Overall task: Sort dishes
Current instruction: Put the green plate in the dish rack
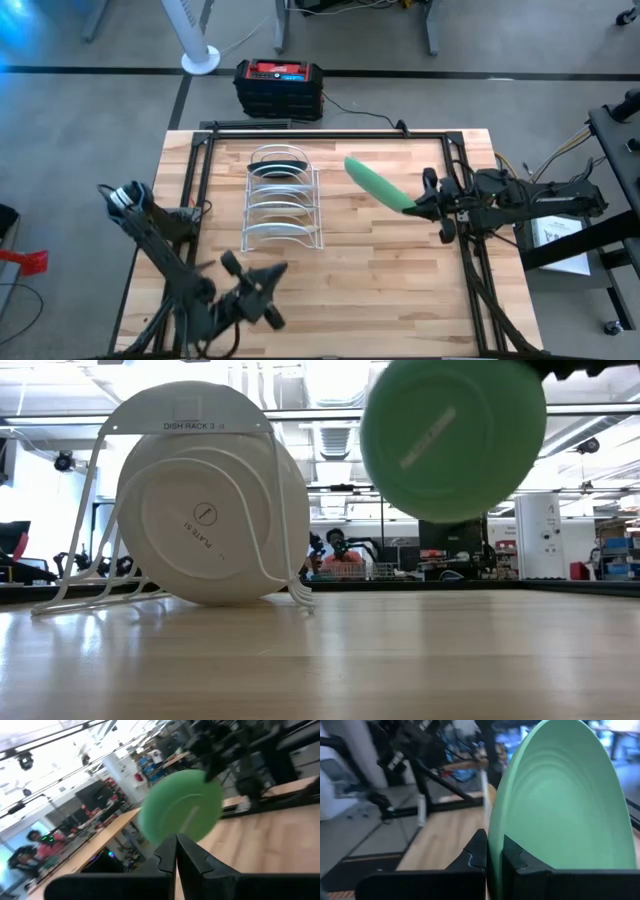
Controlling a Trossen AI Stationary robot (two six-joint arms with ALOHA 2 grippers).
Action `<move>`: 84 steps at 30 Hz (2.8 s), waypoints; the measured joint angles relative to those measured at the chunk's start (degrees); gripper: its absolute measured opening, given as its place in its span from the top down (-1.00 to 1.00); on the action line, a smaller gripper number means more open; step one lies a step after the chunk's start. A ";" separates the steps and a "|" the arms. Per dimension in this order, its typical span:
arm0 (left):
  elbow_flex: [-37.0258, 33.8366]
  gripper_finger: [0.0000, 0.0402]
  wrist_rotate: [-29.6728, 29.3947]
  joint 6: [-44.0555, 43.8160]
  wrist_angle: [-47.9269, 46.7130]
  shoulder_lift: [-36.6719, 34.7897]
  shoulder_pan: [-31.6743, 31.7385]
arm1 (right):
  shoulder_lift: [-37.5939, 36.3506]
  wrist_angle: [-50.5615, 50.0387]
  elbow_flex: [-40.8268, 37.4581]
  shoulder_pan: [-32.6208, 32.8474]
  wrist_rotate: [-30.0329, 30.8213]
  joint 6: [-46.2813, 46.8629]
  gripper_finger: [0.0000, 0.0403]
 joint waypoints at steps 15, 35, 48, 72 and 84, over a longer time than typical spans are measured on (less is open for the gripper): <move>24.22 1.00 -0.54 -6.36 0.14 27.00 -3.22 | 3.32 10.91 -1.69 -0.02 -4.46 -4.24 1.00; 6.13 1.00 -0.50 -35.12 1.19 23.51 1.42 | 4.32 28.04 -3.96 0.00 -26.19 -4.27 1.00; -13.21 1.00 -0.40 -46.07 1.88 13.14 5.86 | 5.42 34.08 -9.63 -0.07 -20.53 -6.65 1.00; -22.01 1.00 -0.52 -55.46 2.59 12.10 10.79 | 26.36 66.80 -13.13 -0.92 -36.31 3.03 1.00; -23.17 1.00 -0.50 -56.84 2.92 12.10 10.88 | 32.58 71.30 -13.14 -6.77 -39.55 5.69 1.00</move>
